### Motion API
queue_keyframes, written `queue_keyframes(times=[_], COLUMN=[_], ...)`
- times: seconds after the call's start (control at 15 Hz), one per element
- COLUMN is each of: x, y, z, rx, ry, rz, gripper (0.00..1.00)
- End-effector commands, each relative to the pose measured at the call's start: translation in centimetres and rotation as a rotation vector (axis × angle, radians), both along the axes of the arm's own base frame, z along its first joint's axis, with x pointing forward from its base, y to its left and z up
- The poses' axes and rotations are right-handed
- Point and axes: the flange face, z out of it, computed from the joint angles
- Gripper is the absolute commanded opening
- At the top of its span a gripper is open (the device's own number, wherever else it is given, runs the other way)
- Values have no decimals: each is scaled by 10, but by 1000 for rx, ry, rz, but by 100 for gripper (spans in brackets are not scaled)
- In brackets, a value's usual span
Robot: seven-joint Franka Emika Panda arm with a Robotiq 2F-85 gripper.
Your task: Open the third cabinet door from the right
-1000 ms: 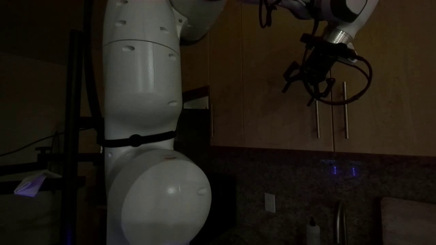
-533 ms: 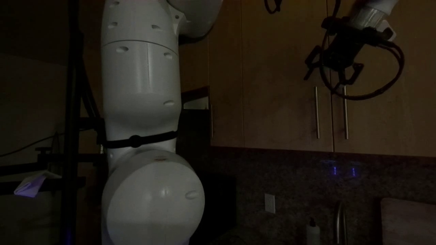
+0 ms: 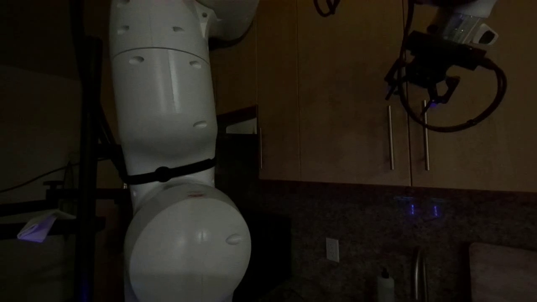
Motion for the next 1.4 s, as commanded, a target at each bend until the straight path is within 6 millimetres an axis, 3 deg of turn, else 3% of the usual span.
queue_keyframes(times=[0.0,0.2,0.6,0.93,1.0,1.07,1.33], x=[-1,-2,12,-11,-17,5,-9], y=[3,-4,-15,-15,-14,-16,-17], z=[3,-6,-63,-101,-105,-102,-104], rx=[-2,11,46,119,137,105,123], ry=[-5,-70,-336,-487,-484,-435,-446], rz=[5,4,-17,83,104,74,91], gripper=[100,100,100,100,100,100,100])
